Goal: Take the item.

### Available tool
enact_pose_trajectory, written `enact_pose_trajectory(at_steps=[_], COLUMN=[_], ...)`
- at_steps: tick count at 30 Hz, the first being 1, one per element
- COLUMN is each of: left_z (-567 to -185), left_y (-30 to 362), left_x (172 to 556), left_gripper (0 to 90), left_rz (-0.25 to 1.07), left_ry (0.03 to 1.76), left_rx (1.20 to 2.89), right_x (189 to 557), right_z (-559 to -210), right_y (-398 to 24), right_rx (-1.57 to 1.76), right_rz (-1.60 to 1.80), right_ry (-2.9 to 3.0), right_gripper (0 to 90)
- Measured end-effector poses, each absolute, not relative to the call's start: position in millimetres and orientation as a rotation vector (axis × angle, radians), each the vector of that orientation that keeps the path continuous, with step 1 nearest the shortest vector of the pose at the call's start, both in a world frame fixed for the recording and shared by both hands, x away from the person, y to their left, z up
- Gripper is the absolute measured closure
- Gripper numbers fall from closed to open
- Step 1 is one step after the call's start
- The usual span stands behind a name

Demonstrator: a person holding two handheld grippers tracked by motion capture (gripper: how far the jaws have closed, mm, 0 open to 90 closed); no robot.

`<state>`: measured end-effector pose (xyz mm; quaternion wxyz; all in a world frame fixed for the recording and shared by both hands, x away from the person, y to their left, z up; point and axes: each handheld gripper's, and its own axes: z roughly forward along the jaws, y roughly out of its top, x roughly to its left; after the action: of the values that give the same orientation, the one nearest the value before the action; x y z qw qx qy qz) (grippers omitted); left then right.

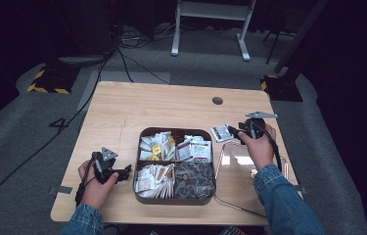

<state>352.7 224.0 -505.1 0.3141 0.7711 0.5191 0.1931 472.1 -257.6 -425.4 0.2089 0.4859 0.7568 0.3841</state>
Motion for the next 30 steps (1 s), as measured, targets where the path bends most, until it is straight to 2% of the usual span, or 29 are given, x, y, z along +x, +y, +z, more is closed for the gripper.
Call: enact_pose_trajectory(at_steps=[13,30], left_z=[-505.1,-505.1], left_y=[224.1,223.4], left_x=[354.1,354.0], left_gripper=[12.4,12.2], left_rz=[0.503,0.512], left_ry=[1.352,1.356], left_rx=[2.040,2.041], right_x=[436.5,405.5], right_z=[-394.2,-383.4], right_y=[-270.4,-293.0], right_rx=[1.277,1.276], right_rz=[1.167,1.190], right_ry=[2.103,2.083], right_gripper=[46.2,46.2])
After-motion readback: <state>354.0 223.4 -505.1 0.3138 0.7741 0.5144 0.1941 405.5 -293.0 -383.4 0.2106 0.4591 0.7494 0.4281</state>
